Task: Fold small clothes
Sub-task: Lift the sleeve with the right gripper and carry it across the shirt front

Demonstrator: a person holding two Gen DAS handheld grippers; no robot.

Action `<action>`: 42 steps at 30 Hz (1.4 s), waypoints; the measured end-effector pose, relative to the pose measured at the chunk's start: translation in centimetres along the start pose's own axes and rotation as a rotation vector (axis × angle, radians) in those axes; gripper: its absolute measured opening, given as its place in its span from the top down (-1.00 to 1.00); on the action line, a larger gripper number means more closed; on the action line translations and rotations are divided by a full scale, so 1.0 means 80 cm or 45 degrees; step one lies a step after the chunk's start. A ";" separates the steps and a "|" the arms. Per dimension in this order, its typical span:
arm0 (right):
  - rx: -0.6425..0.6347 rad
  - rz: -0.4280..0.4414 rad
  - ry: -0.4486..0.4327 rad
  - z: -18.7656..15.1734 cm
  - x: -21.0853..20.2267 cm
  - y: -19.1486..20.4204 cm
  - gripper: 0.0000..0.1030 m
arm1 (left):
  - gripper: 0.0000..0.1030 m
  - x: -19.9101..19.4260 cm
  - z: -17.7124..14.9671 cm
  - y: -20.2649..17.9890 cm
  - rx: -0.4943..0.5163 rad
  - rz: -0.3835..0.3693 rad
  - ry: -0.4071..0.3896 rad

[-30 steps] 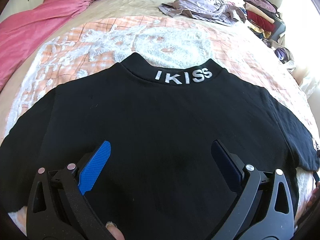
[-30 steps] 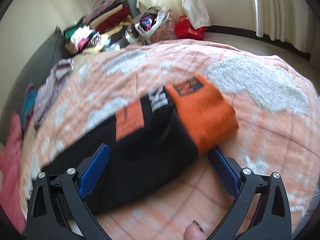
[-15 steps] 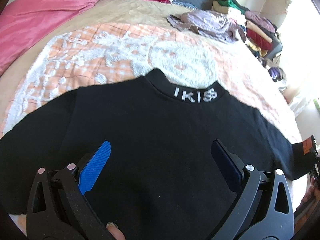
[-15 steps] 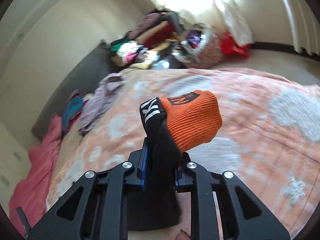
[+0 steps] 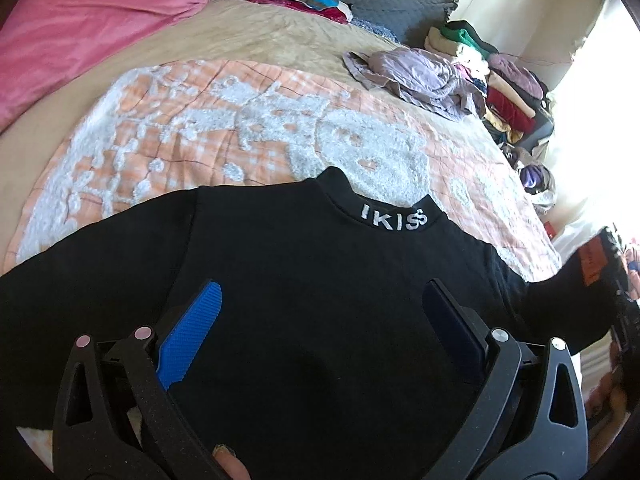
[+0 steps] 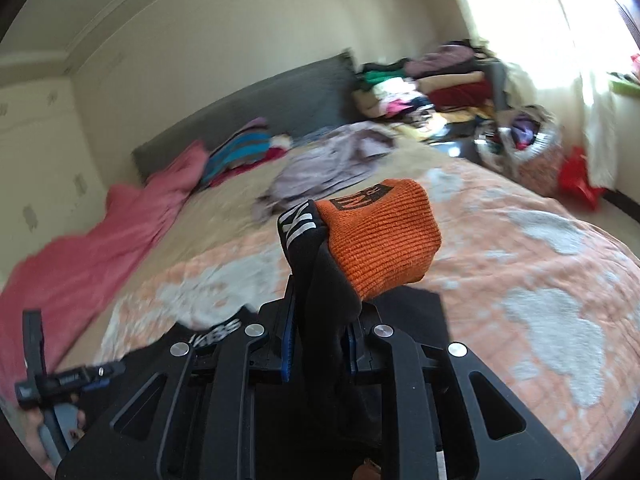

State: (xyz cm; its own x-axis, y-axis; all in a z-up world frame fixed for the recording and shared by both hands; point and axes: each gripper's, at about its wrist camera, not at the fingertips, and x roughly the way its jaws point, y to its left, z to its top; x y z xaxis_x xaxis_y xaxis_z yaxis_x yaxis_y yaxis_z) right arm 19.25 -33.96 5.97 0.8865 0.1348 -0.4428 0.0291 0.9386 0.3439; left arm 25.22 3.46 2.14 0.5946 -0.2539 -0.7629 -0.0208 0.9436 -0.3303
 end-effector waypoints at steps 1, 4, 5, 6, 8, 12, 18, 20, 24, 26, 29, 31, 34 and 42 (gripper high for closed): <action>-0.023 0.015 0.016 -0.003 0.006 0.014 0.65 | -0.84 -0.002 0.000 0.004 -0.009 -0.010 0.007; -0.093 0.045 0.064 -0.014 0.025 0.050 0.65 | -0.84 -0.003 0.000 0.018 -0.047 -0.038 0.029; -0.116 0.049 0.080 -0.019 0.031 0.062 0.65 | -0.84 -0.003 0.000 0.023 -0.065 -0.050 0.035; -0.136 0.057 0.096 -0.024 0.038 0.070 0.61 | -0.84 -0.003 0.000 0.028 -0.084 -0.063 0.040; -0.180 0.068 0.135 -0.036 0.050 0.087 0.61 | -0.84 -0.003 0.001 0.039 -0.124 -0.088 0.050; -0.294 0.079 0.193 -0.059 0.072 0.128 0.59 | -0.84 -0.003 0.000 0.053 -0.162 -0.126 0.064; -0.463 0.130 0.287 -0.102 0.093 0.178 0.22 | -0.84 0.001 -0.003 0.071 -0.237 -0.179 0.106; -0.530 0.166 0.314 -0.120 0.093 0.194 0.04 | -0.84 0.003 -0.005 0.076 -0.255 -0.191 0.122; -0.598 0.255 0.363 -0.145 0.079 0.212 -0.21 | -0.84 0.012 -0.012 0.079 -0.281 -0.226 0.171; -0.606 0.305 0.385 -0.152 0.069 0.215 -0.27 | -0.83 0.019 -0.018 0.076 -0.282 -0.268 0.207; -0.612 0.339 0.399 -0.159 0.050 0.213 -0.35 | -0.82 0.024 -0.024 0.063 -0.225 -0.275 0.232; -0.583 0.353 0.402 -0.158 0.036 0.203 -0.35 | -0.75 0.030 -0.029 0.053 -0.191 -0.289 0.258; -0.520 0.351 0.381 -0.151 0.017 0.186 -0.39 | -0.52 0.039 -0.037 0.040 -0.151 -0.273 0.278; -0.307 0.263 0.315 -0.134 -0.023 0.121 -0.40 | -0.13 0.041 -0.049 0.008 -0.094 -0.287 0.239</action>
State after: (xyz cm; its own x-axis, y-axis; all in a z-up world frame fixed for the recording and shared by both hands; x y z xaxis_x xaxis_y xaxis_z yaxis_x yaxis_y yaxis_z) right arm 12.91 -21.68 1.22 0.7236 0.3732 -0.5806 -0.2733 0.9274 0.2554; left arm 24.04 2.39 -2.73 0.4318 -0.4965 -0.7530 0.0322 0.8428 -0.5373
